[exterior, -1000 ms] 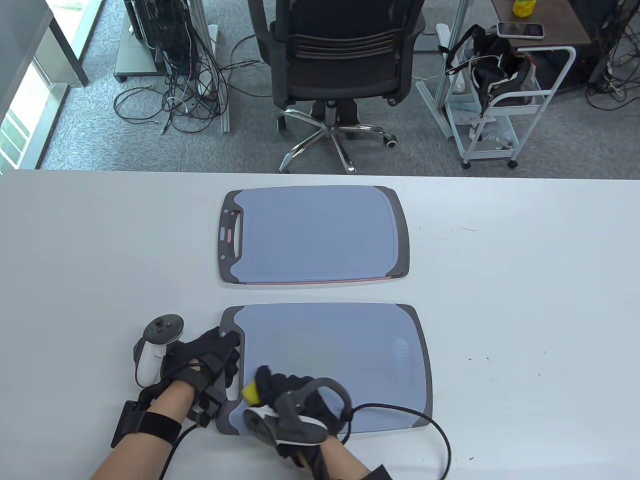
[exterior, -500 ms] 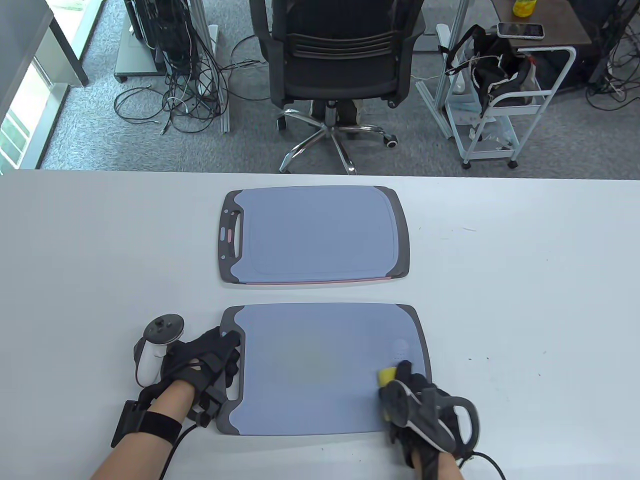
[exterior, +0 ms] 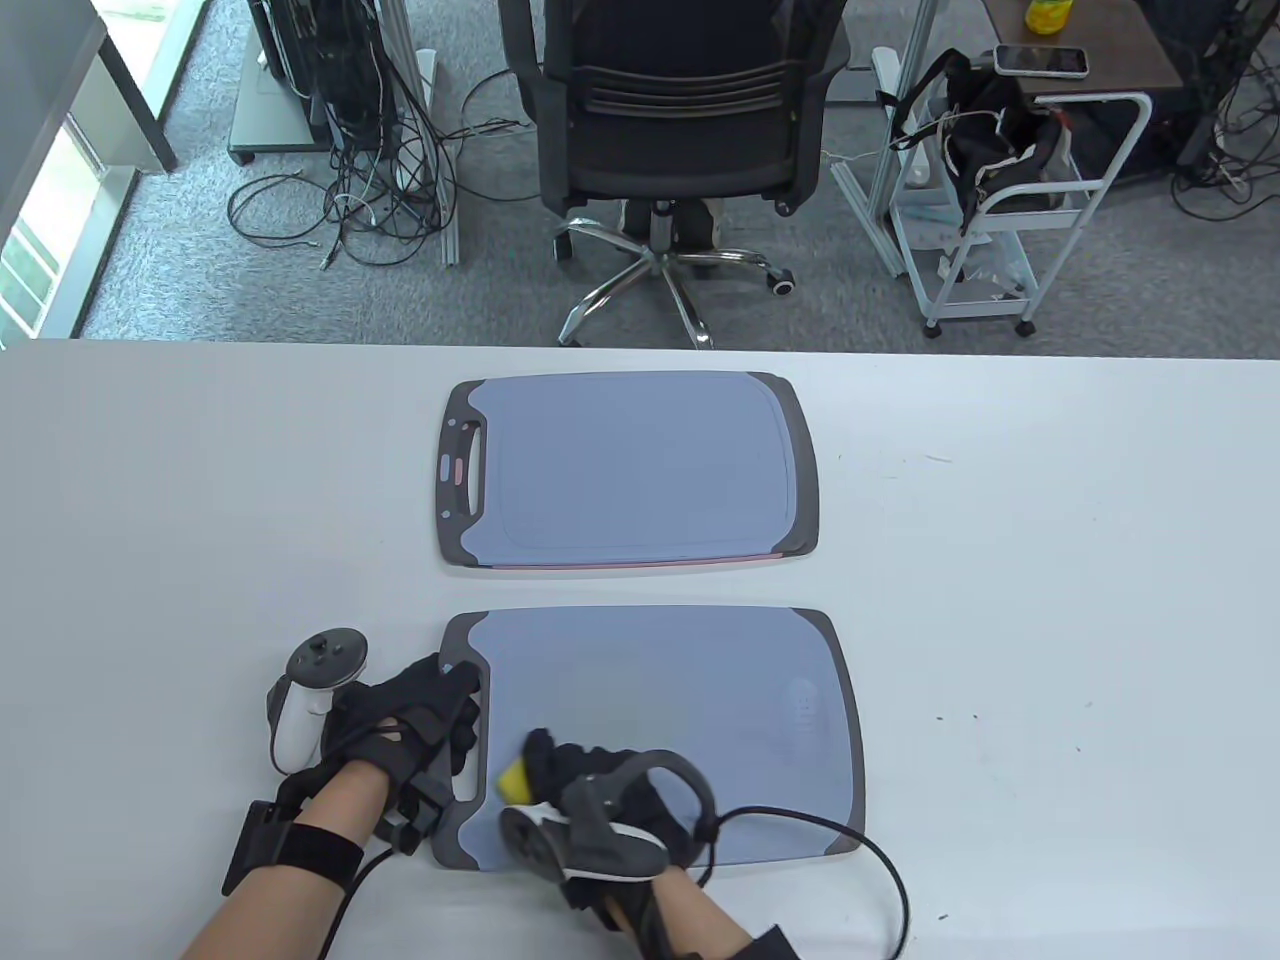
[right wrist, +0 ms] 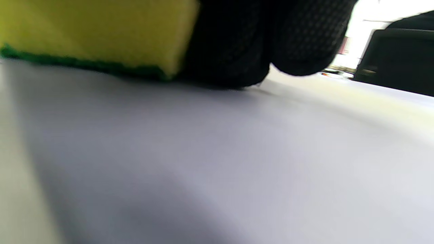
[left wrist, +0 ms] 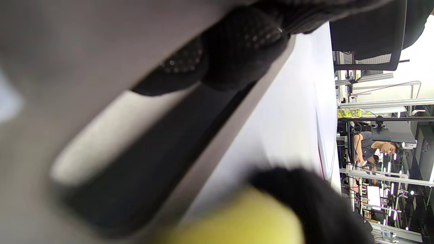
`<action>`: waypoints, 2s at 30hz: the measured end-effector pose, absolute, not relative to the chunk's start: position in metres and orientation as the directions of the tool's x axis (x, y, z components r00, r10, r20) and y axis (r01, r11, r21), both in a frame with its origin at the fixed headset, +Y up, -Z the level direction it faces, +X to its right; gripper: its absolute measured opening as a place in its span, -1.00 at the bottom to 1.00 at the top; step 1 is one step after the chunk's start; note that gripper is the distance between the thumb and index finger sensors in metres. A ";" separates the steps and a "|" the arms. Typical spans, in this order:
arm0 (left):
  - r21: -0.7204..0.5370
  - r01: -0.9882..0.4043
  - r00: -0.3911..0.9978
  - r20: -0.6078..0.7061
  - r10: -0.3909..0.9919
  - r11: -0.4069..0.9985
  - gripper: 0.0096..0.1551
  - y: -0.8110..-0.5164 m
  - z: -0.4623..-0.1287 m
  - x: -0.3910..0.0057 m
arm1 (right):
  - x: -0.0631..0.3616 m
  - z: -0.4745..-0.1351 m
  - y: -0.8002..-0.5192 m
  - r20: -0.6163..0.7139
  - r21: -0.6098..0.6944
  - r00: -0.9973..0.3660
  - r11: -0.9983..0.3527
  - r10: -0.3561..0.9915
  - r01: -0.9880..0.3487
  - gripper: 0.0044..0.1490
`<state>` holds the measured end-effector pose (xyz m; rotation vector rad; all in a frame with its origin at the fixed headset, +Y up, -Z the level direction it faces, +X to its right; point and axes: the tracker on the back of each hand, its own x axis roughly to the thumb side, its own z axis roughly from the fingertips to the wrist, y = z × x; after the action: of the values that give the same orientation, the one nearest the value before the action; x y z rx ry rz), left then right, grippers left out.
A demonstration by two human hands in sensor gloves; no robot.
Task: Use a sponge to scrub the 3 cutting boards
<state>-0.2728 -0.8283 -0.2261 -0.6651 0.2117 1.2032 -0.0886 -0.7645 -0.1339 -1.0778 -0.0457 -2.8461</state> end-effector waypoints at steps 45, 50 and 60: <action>-0.360 -0.908 0.381 -0.485 0.787 0.217 -0.40 -0.829 -0.230 -0.273 | 0.181 -0.138 -0.782 -0.105 0.138 -0.993 -0.990 -0.049 0.034 -0.05; -0.363 -0.908 0.375 -0.487 0.789 0.208 -0.39 -0.829 -0.230 -0.273 | 0.050 -0.144 -0.774 0.320 0.077 -0.947 -0.995 -0.035 0.063 -0.04; -0.366 -0.911 0.364 -0.489 0.793 0.192 -0.39 -0.829 -0.230 -0.273 | -0.074 -0.133 -0.765 0.606 0.009 -0.791 -0.994 -0.083 0.111 -0.05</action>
<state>-0.2733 -0.8291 -0.2302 -0.6702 0.2078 1.2074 -0.0736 -0.7655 -0.1333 -0.9713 -0.0671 -2.8784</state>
